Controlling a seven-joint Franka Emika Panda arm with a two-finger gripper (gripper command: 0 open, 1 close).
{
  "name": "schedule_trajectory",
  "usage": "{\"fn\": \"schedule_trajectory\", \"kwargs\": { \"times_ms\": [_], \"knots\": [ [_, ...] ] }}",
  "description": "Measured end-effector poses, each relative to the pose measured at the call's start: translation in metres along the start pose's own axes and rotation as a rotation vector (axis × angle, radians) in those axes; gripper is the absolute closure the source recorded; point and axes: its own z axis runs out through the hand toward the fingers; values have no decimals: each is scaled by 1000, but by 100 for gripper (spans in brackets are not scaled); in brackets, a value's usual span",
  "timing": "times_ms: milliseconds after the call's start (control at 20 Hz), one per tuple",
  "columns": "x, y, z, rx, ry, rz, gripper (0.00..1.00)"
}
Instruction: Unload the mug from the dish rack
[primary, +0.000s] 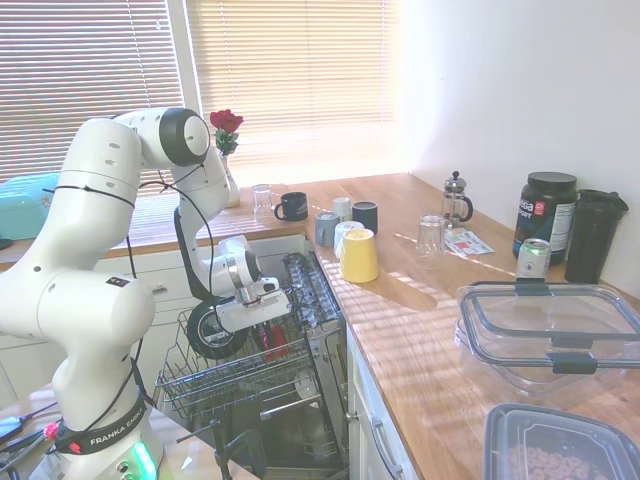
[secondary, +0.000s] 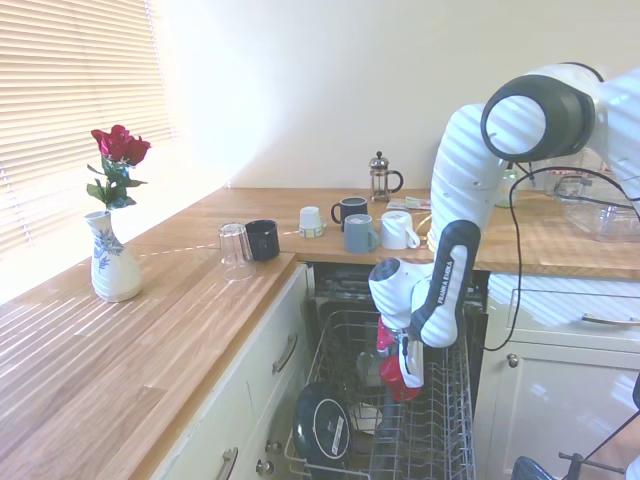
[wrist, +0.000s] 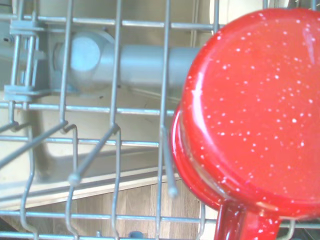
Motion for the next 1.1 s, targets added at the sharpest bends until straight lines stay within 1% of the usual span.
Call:
{"fn": "schedule_trajectory", "kwargs": {
  "times_ms": [150,250,450,800,950,1100],
  "knots": [
    [0,-7,-10,-8,14,8,100],
    [-2,-10,-23,-9,35,9,100],
    [-8,-15,-64,-11,78,3,100],
    [-31,-17,-133,-2,116,-2,100],
    [-36,-8,-159,12,142,20,100],
    [-34,8,-188,39,169,78,100]
  ]
}}
